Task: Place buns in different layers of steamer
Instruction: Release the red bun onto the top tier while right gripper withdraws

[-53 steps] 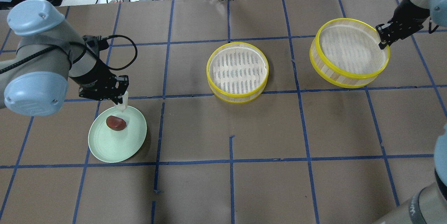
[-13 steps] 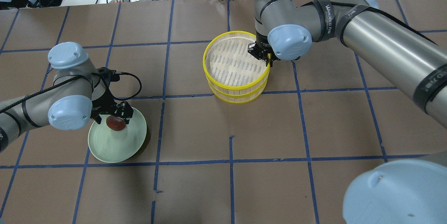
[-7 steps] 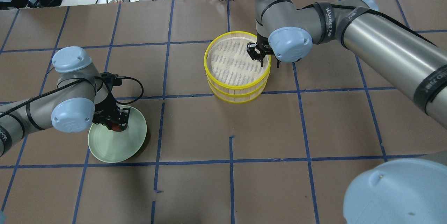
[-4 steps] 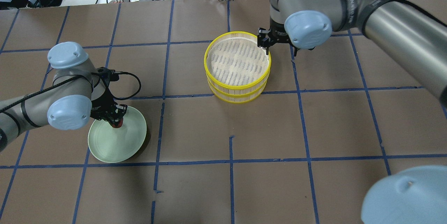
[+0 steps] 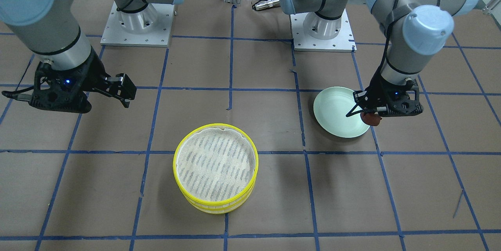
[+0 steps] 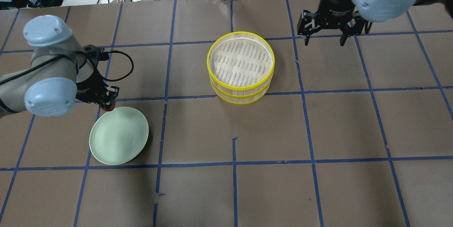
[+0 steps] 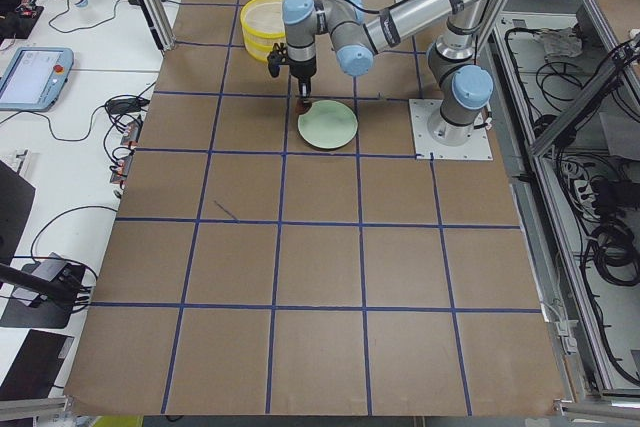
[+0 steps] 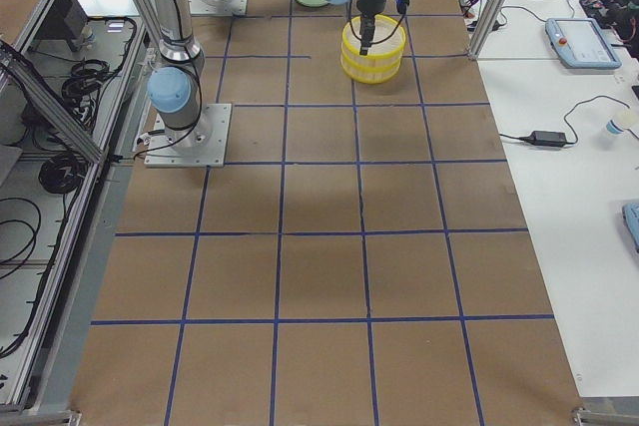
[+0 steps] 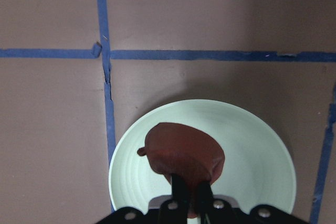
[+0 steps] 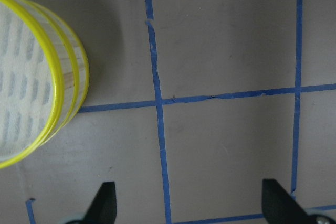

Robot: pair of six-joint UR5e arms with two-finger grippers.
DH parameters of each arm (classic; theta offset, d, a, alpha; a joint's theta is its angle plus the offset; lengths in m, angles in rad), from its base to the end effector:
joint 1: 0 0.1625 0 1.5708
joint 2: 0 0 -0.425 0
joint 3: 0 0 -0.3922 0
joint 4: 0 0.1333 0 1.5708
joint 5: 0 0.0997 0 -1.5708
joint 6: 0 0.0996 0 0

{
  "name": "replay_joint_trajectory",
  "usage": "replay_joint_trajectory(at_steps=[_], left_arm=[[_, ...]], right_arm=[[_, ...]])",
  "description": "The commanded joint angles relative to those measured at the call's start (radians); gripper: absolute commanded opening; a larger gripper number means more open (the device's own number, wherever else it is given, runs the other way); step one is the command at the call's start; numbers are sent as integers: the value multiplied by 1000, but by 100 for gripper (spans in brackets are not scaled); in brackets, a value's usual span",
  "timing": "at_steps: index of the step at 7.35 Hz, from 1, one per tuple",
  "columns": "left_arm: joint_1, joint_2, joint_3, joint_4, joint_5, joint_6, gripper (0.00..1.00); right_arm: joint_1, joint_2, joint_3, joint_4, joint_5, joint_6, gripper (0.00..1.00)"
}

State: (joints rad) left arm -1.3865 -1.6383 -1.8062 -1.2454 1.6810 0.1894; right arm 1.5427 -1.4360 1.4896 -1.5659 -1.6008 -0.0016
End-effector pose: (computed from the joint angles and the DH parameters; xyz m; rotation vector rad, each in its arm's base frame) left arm -0.0277 -0.5188 0.3728 0.0058 3.0291 -0.0024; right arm 0.1150 -0.5459 0.4574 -0.0399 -3.1109 -0.0917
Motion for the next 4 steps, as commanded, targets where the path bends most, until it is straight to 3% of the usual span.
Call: replay_joint_trajectory(at_steps=[1, 4], left_arm=[[-144, -30, 181, -78, -11, -121, 10], [-308, -182, 287, 84, -171, -301, 10]], right_arm=[[-12, -38, -24, 58, 100, -18, 100], [-9, -101, -5, 64, 97, -15, 100]])
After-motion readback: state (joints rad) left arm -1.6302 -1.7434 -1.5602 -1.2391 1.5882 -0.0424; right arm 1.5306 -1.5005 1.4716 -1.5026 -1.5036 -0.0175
